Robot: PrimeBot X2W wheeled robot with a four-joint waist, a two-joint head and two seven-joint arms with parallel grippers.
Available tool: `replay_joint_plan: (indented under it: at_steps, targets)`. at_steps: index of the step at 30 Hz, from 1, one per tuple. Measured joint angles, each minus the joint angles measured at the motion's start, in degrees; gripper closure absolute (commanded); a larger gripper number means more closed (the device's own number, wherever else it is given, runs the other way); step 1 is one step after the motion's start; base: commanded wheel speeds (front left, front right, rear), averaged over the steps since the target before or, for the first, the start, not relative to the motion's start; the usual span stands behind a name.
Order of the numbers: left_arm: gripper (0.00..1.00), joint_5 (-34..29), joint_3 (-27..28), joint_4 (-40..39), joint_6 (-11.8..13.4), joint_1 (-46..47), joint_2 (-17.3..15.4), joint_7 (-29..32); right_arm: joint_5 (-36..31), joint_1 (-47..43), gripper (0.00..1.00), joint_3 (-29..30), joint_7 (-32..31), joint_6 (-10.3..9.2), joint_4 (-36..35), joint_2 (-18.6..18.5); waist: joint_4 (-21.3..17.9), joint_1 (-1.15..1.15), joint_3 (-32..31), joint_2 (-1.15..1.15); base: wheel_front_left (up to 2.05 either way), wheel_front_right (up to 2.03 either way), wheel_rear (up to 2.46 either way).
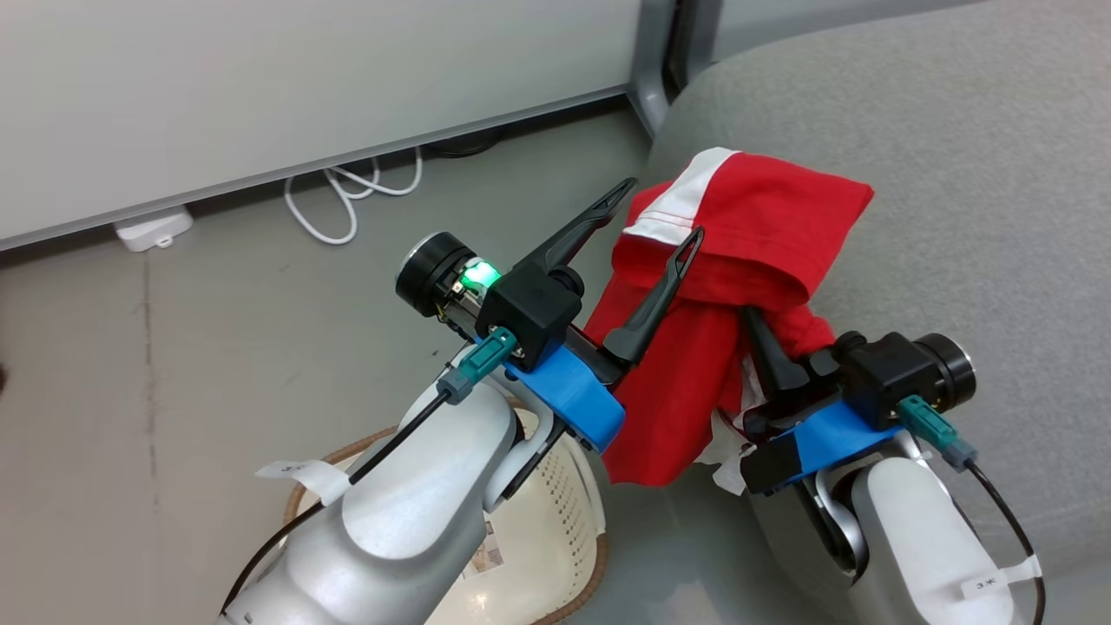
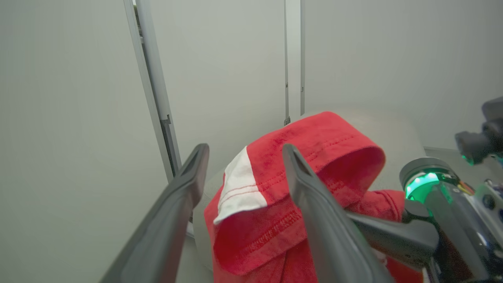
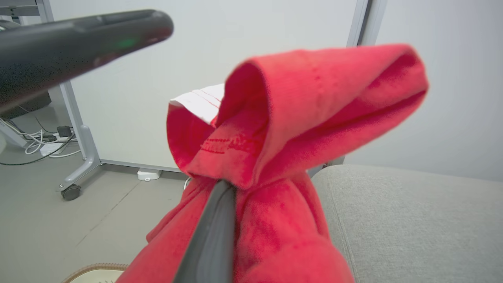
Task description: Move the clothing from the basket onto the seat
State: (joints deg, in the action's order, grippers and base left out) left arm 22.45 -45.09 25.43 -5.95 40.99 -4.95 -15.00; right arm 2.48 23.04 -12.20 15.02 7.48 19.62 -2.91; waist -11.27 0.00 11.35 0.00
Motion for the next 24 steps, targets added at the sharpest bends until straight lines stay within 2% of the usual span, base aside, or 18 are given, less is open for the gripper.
replay_joint_plan:
  at_steps: [13,24]
  targets:
    - [0.00,-0.2,-1.9,1.4,-0.1,0.9,-0.2,0.2,-0.5,-2.8,1.00,3.9,0.0,0.00,-3.4,0.0,-7.0,0.00,2.7,0.00,0.00,0.00,0.00]
    - [0.00,-0.2,-2.6,2.2,-0.1,0.9,-1.0,0.2,-1.9,-3.1,1.00,6.9,0.0,0.00,-5.9,0.0,-7.5,0.00,3.2,0.00,0.00,0.00,0.00]
